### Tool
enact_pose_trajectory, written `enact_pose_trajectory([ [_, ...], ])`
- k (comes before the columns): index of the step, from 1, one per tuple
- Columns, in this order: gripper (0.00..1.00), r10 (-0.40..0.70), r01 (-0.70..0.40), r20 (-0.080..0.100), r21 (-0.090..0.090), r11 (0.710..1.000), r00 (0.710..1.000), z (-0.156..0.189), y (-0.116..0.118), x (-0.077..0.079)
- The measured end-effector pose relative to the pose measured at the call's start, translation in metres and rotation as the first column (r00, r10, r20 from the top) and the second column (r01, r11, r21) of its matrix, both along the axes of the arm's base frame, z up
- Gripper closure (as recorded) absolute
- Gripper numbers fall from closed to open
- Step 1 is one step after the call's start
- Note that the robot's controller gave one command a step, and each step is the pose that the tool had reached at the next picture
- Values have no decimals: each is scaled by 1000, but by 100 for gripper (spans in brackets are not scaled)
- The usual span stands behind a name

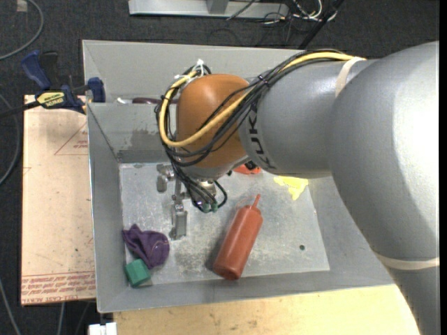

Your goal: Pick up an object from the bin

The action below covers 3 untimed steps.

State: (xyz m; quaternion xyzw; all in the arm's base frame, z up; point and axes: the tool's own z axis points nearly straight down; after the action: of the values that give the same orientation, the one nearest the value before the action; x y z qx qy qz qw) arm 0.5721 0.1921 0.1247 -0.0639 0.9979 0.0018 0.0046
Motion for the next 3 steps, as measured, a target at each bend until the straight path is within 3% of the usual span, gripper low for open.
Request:
enact_pose_trajectory([
  [1,0,46,-46,-4,-1,999,999,-38,0,-45],
  [2,100,27,-27,2,2,1000,1000,-54,38,-31],
  [3,100,26,-26,1,2,1000,1000,-54,38,-31],
])
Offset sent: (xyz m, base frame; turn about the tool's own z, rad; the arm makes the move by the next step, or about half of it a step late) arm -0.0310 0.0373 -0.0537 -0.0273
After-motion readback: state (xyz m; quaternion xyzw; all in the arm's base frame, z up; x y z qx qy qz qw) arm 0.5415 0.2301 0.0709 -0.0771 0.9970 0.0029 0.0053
